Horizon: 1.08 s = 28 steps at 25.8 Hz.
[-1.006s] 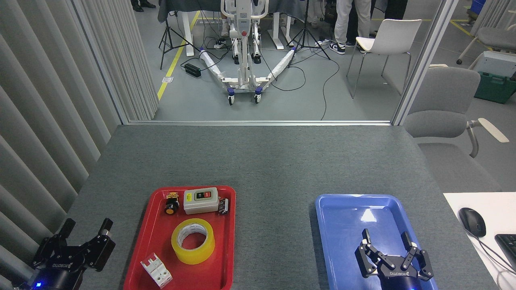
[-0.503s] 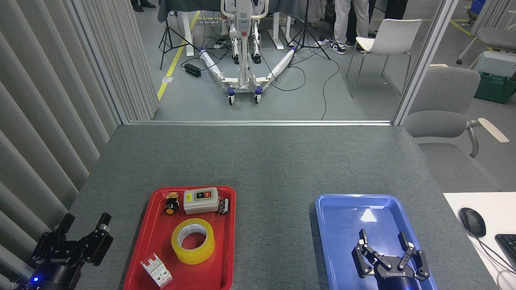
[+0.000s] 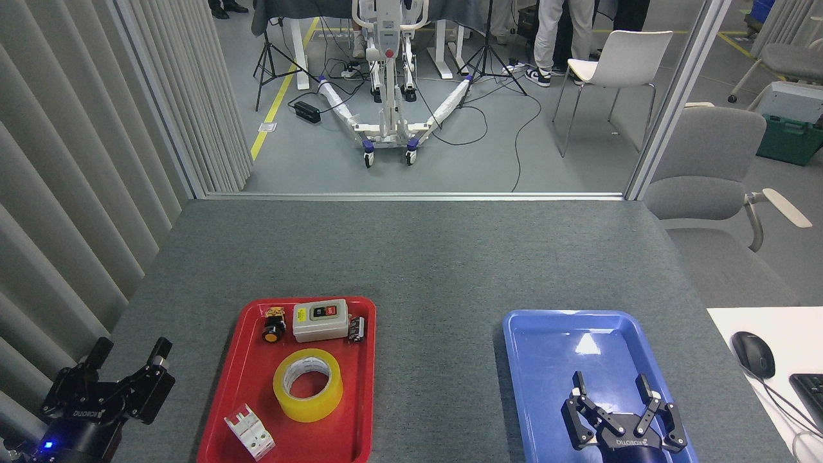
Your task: Place and move tape with both arms
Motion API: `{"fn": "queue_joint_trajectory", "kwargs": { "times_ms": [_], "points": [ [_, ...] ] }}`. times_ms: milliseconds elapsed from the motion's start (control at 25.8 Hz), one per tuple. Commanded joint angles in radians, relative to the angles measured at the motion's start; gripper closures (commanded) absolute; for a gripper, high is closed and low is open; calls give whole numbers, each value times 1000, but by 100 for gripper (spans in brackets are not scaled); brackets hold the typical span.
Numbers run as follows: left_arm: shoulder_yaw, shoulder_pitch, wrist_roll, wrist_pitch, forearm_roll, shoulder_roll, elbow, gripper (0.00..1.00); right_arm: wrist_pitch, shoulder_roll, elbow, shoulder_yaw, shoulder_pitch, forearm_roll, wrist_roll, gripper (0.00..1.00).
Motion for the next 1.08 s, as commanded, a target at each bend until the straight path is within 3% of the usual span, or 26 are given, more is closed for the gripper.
{"fn": "queue_joint_trajectory", "kwargs": {
  "times_ms": [0,232,426,542,735,890,1045],
  "points": [
    [4,-7,-21,9,-1,4,-30,0,-2,0,0,1,1,2,6,1],
    [-5,-104,-511,-1,6,35,-99,0,0,5,-2,4,7,3,6,1],
    [-47,-152,-694,-5,13,72,-97,0,-3,6,0,-5,7,3,8,1],
    [-145,-247,-814,-5,15,90,-88,0,-3,5,0,-6,7,3,9,1],
    [-306,-414,-1105,8,35,93,-7,0,0,5,0,-5,7,3,9,1],
    [-442,-554,-1177,12,130,90,155,0,0,5,0,-3,7,3,9,1],
    [-485,-597,-1203,28,145,87,182,0,2,5,0,-2,7,3,9,1]
  ]
}}
